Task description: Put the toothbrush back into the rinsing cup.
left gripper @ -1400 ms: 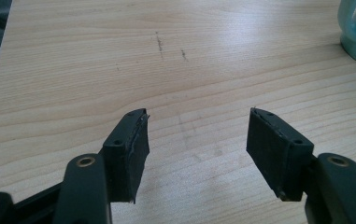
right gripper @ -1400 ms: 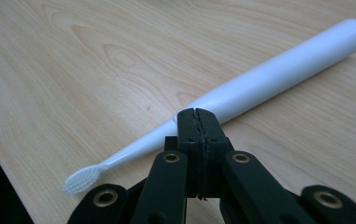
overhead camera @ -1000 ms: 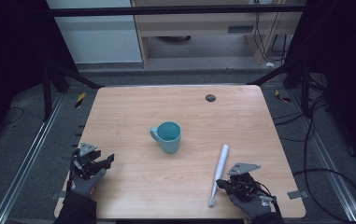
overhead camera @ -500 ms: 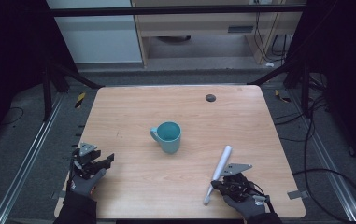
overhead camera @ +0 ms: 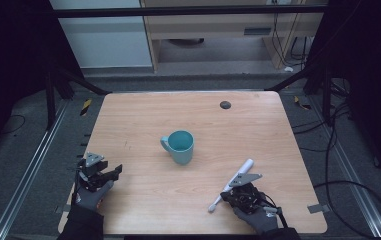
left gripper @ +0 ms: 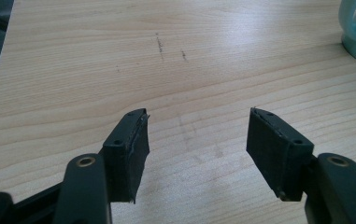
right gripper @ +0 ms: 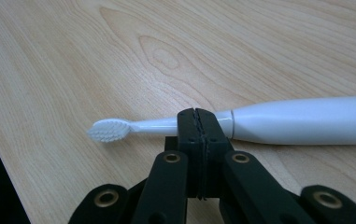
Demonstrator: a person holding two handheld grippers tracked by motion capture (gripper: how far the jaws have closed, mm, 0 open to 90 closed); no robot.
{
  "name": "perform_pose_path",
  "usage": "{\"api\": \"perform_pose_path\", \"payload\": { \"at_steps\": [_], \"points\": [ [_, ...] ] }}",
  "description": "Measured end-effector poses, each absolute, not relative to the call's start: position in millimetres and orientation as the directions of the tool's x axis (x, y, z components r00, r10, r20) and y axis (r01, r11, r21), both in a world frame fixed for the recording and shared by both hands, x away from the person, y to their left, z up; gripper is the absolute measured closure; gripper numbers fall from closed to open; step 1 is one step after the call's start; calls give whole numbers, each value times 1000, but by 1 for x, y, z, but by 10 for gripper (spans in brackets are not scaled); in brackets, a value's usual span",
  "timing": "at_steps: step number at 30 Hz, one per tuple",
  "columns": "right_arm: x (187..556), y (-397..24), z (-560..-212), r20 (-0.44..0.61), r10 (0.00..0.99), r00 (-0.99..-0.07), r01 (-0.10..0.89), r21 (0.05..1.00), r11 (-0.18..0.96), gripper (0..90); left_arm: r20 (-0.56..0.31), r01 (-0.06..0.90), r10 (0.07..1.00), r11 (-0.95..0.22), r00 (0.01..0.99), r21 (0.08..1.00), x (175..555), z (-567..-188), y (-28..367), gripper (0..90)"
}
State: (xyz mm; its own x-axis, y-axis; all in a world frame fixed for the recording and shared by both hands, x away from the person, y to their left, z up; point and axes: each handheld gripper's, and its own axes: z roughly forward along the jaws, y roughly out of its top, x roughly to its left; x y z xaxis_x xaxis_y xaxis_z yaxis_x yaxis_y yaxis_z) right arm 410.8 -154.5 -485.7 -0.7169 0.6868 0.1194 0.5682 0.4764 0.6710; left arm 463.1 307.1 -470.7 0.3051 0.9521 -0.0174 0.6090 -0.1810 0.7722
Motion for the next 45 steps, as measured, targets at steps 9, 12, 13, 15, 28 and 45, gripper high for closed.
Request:
{"api": "perform_pose_path", "payload": {
  "at_steps": [9, 12, 13, 15, 28, 45],
  "points": [
    [414, -168, -472, 122, 718, -686, 553, 729, 404, 898, -18, 609, 952, -180, 304, 773, 463, -471, 307, 380],
    [421, -180, -463, 90, 768, -634, 547, 754, 363, 898, -19, 608, 952, -179, 305, 773, 463, -471, 307, 380],
    [423, -184, -461, 88, 785, -614, 550, 761, 345, 898, -20, 607, 952, -178, 305, 775, 463, -471, 307, 380],
    [430, -192, -459, 72, 809, -583, 546, 772, 325, 898, -16, 608, 952, -182, 305, 773, 463, -471, 307, 380],
    [479, -215, -460, 62, 888, -455, 549, 805, 226, 897, -12, 603, 952, -183, 305, 776, 463, -470, 307, 382],
    [507, -221, -475, 41, 907, -418, 601, 762, 243, 896, -15, 603, 951, -183, 308, 776, 464, -471, 306, 382]
  ]
}}
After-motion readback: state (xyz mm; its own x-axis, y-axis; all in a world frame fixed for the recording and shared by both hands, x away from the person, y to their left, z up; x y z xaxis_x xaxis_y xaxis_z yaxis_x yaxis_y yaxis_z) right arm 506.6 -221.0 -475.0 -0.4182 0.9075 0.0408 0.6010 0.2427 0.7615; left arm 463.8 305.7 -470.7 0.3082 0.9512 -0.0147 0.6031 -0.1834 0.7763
